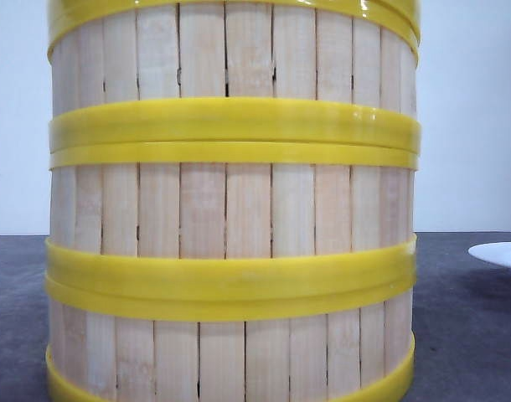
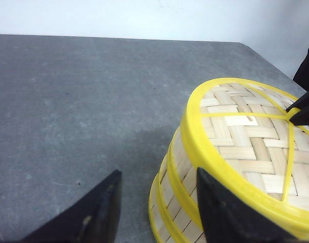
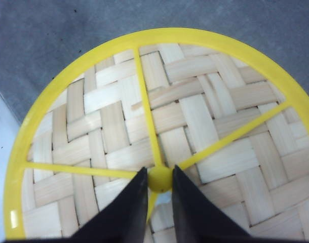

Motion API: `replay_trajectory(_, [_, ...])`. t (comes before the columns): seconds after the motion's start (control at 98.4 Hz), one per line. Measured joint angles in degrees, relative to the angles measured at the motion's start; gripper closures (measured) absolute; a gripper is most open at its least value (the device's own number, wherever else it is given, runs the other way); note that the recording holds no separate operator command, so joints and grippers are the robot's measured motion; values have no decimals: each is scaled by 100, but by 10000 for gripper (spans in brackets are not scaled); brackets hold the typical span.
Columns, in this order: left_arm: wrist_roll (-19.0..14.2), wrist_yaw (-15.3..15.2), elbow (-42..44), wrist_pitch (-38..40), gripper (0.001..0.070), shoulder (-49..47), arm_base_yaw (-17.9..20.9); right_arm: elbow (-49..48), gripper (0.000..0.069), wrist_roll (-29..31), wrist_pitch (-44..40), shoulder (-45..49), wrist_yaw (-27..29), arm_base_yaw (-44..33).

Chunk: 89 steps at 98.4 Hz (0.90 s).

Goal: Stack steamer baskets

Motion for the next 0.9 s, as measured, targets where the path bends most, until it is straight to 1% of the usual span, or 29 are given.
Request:
replay_trajectory(0.041, [0,0,0,-4,434,0,0,2,627,-2,-2,0,2,0])
replay_trajectory(0.071, [0,0,0,-7,434,0,0,2,604,-4,-2,0,2,0])
replay_trajectory(0.102, [0,0,0,-7,434,0,0,0,565,-4,-17,4,2,0])
replay_trajectory(0.203, [0,0,0,-11,434,0,0,2,392,-2,-37,20,-2,0])
replay_trajectory(0.244, [0,0,0,-13,434,0,0,2,353,-7,-35,20,-2,0])
replay_trajectory(0.284, [0,0,0,-13,434,0,0,2,331,-26,-17,20,15,0])
replay_trajectory(0.356, [0,0,0,-17,434,0,0,0,314,-52,-2,17,177,0])
replay_trajectory(0.457, [0,0,0,-20,434,0,0,-7,307,-87,116,-98,507,0])
replay_trajectory(0.61, [0,0,0,-22,434,0,0,-7,306,-92,315,-841,1078,2])
replay_trajectory(0.762, [0,0,0,-22,434,0,0,7,306,-85,280,-1790,2087,7])
replay_trajectory(0.904, [0,0,0,-22,434,0,0,4,306,74,-146,-2459,2826,4])
